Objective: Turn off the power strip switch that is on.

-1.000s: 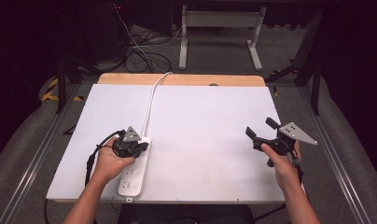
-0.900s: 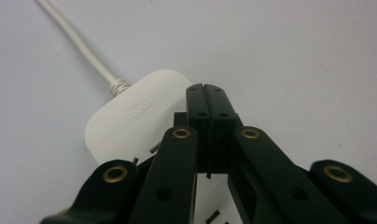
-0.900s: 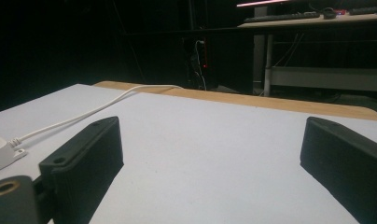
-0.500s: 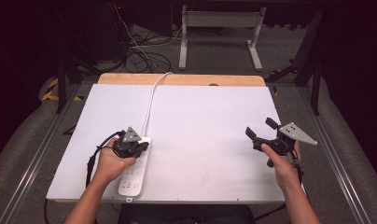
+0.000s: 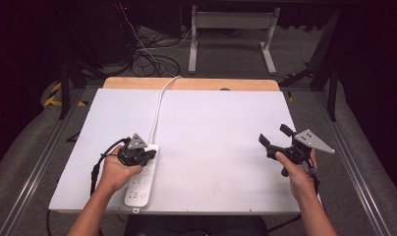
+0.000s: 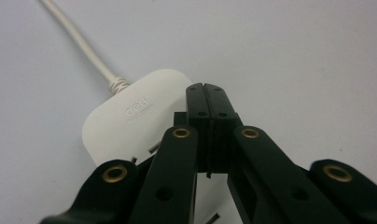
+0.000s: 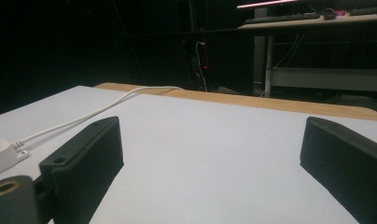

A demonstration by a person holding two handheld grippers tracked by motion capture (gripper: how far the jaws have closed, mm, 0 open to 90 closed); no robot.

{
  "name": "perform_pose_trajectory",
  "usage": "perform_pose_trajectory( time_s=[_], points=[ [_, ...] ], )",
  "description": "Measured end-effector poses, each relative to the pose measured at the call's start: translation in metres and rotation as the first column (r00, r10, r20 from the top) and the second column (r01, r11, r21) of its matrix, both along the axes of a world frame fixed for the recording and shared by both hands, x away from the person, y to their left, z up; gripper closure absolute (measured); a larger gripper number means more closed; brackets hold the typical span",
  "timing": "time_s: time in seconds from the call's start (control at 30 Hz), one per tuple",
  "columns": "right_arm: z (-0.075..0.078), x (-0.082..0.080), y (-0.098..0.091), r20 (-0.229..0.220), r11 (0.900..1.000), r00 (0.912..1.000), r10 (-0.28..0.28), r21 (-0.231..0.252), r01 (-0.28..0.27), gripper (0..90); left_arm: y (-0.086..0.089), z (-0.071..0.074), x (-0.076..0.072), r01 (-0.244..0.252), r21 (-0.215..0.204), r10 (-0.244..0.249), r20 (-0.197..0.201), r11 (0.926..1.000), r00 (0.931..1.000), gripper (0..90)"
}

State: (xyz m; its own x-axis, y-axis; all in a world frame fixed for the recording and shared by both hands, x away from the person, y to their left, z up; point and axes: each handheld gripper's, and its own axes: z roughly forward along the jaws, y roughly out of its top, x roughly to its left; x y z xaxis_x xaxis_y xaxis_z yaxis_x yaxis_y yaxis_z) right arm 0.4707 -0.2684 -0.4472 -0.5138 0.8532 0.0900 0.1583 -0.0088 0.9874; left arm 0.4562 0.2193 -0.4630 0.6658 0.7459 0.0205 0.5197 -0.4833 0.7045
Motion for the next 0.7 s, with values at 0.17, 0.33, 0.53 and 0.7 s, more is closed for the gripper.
perform_pose_trajectory(
  time_s=[0.17, 0.33, 0.53, 0.7],
  points=[
    [-0.0001, 0.0, 0.0005, -0.001, 1.0, 1.0, 0.002, -0.002, -0.002, 6.1, 0.0, 0.0, 0.0, 0.001, 0.001, -0.001, 0.001, 1.0, 1.0, 90.0],
    [0.0002, -0.0003, 0.0006, 0.001, 1.0, 1.0, 0.0, 0.0, 0.0, 6.1, 0.0004, 0.0001, 0.0003, 0.001, 0.0, -0.001, -0.001, 1.0, 1.0, 90.0],
    [0.0001, -0.0001, 0.0007, 0.001, 1.0, 1.0, 0.0, -0.001, 0.0, 6.1, 0.0005, 0.0002, 0.0004, 0.001, -0.002, -0.001, -0.004, 1.0, 1.0, 90.0],
    [0.0002, -0.0003, 0.0007, 0.001, 1.0, 1.0, 0.0, -0.001, 0.0, 6.1, 0.0005, 0.0002, 0.0005, 0.002, -0.002, -0.002, -0.005, 1.0, 1.0, 90.0]
  ],
)
